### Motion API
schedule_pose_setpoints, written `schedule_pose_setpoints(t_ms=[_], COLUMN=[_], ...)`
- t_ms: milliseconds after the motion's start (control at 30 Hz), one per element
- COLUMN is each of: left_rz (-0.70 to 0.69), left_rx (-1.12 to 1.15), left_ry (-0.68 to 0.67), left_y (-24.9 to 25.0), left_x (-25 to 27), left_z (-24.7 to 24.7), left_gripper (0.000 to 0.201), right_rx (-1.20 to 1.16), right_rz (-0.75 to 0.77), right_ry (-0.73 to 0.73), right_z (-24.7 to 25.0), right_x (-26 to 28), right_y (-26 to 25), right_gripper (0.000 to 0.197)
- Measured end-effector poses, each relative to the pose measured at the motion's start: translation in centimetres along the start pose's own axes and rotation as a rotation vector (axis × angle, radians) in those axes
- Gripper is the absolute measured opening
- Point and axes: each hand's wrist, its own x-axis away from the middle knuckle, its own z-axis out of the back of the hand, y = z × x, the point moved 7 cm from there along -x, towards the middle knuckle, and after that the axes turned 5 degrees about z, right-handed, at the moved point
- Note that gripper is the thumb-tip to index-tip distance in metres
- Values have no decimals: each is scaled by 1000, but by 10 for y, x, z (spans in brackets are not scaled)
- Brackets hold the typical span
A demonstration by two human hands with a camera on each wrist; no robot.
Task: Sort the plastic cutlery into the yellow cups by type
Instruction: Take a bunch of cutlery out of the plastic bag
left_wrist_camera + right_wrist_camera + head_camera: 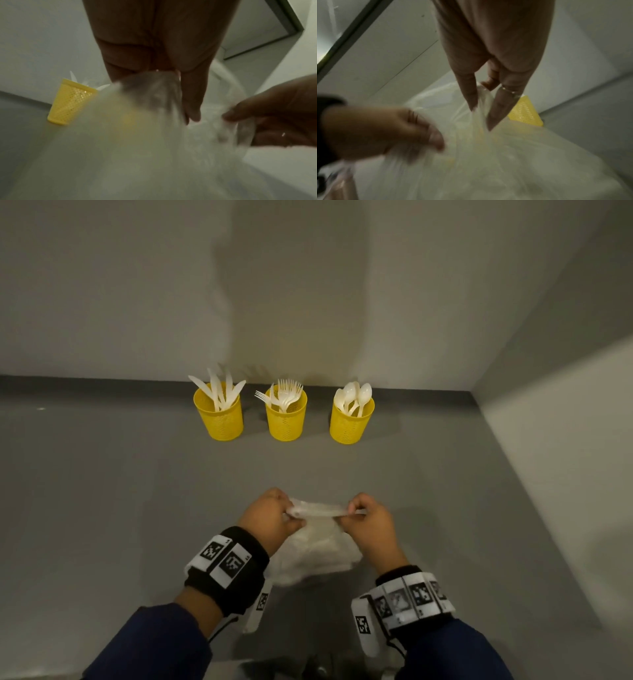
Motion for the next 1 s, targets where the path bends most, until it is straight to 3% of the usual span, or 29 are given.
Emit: schedule_pose_setpoints(t_ms=[100,233,333,400,467,567,633,733,800,867,1000], left_rz=[-21,-14,-25,-142,-234,-257,-202,-124,-131,-192,-190], left_rx=[-91,-21,9,44,240,518,561,401,162,-41,-4], left_ry=[-43,109,88,103,151,149,113,30,53,110,91], left_y=[-8,-10,-14,-8,-3,-1,-5,-5,-4,4,5], left_x=[-4,-9,-12,-11,-8,-7,-8,-12,-12,-10,-10], left_z=[1,25,33,36,43,49,49,42,37,35,38], left_gripper=[22,42,40,41,45,48,44,27,37,44,34], right_rx=[-511,-1047,-1214,-1236,-1290,-1366,-1337,-1138,-722,-245,-51], right_rz=[-161,-336,-423,-500,-540,-478,-411,-368,-265,-102,14], right_ry=[12,15,13,44,103,117,103,24,-43,-77,-41], right_z=[13,23,20,17,17,20,26,28,27,27,35], right_x=[0,0,4,6,7,9,7,8,6,0,-2], right_y=[9,22,31,36,44,49,46,29,19,14,8], right_gripper=[33,26,28,13,26,21,20,43,33,42,34])
